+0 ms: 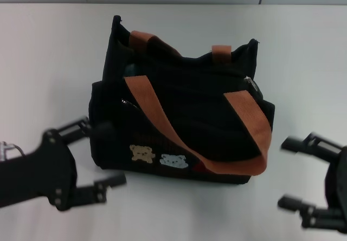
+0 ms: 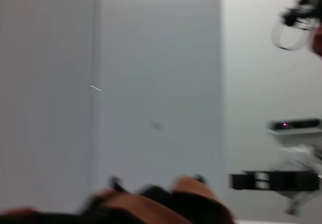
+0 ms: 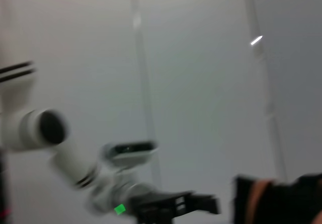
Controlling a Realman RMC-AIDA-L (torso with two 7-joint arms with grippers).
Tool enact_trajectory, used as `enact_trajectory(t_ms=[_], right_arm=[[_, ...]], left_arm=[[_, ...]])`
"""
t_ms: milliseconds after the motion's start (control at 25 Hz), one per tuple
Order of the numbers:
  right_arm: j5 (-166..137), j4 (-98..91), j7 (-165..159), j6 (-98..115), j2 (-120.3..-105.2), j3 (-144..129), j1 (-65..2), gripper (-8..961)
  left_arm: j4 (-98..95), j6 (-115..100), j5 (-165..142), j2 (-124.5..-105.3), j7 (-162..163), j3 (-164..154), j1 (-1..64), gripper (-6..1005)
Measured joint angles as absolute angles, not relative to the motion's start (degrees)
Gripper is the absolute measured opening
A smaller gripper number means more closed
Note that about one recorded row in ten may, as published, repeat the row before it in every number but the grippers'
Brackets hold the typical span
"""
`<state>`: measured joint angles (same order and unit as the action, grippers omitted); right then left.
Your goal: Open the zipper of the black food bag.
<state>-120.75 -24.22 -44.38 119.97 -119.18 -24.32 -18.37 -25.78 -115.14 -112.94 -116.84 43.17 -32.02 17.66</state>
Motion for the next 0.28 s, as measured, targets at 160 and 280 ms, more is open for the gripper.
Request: enact_trajectory(t_ms=[160,280], right_arm=[[-121.06,-24.57,-45.48,118.93,-119.21,-26.99,-19.39,838],[-121.17,-24.47,-45.67,117.68,-119.32,-27.55,-20.01,838]], left_arm=[[-27.74,-114.85,-113.05,-117.32,45.19,-37.62,18.20,830],[-28.10,-114.50,-113.08,-117.61,46.30,-39.71,18.80,830]])
